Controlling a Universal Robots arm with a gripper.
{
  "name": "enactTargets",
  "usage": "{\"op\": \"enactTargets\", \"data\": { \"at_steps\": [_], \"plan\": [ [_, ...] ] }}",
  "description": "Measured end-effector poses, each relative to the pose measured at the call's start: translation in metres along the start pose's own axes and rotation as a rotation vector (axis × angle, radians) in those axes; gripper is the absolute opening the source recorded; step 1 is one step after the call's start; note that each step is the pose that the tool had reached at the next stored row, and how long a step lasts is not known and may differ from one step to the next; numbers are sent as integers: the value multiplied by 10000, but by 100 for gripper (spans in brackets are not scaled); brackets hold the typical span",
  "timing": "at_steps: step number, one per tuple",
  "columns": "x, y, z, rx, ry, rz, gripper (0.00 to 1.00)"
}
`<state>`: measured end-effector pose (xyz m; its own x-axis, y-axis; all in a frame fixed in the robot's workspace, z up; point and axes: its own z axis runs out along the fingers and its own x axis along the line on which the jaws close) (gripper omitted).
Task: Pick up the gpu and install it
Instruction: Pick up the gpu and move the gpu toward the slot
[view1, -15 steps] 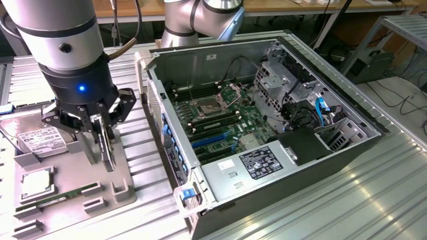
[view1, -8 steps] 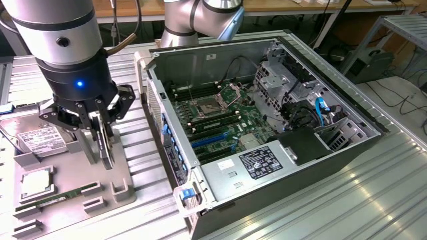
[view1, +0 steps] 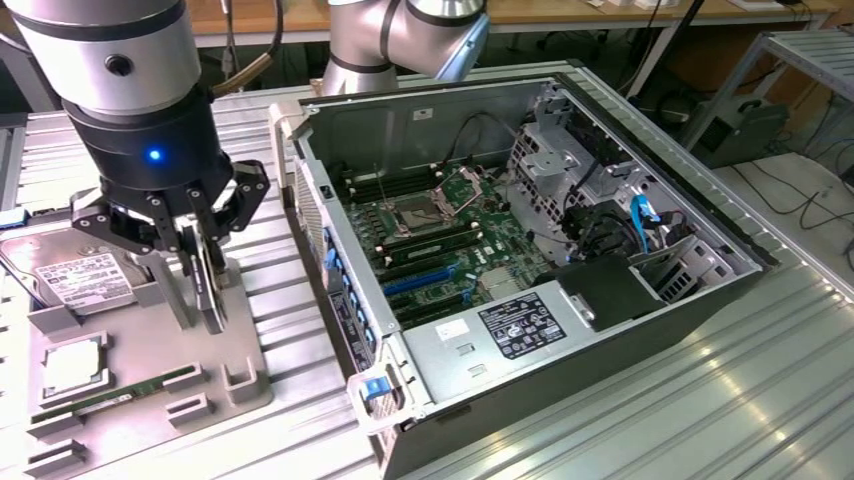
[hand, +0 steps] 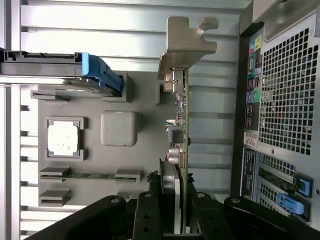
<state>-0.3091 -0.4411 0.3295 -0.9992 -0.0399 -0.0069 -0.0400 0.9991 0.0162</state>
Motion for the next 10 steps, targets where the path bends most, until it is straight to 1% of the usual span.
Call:
{"op": "enactTargets", "data": {
  "at_steps": [7,10],
  "plan": [
    [-1,1,-99,-13,11,0,28],
    [-1,2,-145,-53,15,0,28]
  ]
}}
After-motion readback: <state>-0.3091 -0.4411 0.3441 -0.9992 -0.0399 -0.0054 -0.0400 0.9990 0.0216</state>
